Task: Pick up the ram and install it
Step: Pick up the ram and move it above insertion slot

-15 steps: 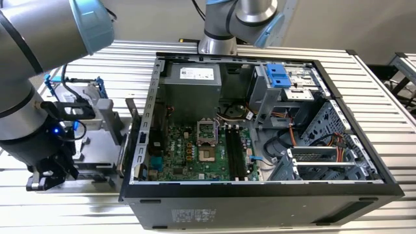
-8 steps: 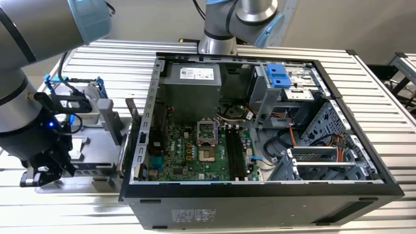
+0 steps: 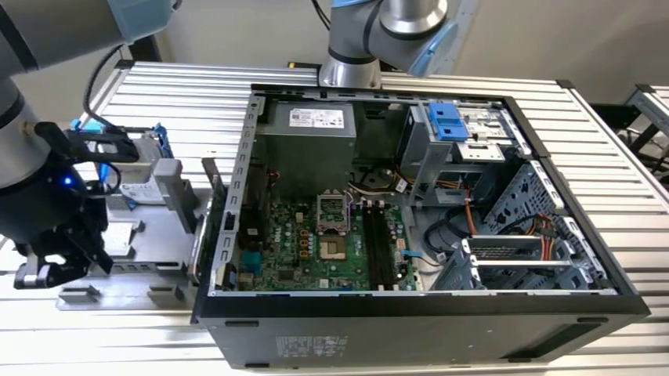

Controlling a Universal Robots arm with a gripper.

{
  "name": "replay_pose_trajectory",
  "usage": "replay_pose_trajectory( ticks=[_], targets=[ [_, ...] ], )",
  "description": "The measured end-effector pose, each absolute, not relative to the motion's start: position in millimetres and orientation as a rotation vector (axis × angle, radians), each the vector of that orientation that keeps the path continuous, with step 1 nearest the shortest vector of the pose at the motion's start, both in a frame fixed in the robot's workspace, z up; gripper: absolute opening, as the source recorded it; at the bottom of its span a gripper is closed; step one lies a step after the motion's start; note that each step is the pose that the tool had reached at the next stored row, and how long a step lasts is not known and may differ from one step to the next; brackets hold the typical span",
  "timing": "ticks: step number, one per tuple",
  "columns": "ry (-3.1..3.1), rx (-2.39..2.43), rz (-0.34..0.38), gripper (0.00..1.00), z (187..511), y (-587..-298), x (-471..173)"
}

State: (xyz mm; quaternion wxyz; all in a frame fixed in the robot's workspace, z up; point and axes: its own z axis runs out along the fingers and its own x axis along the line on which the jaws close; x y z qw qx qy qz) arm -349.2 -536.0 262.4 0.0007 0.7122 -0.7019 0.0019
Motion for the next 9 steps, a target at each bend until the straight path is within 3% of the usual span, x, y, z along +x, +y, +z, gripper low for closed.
replay_pose_trajectory(
  ticks=[9],
  targets=[
    [-2.204,2.237,0.006,0.0,300.9,-536.0,-349.2]
  ],
)
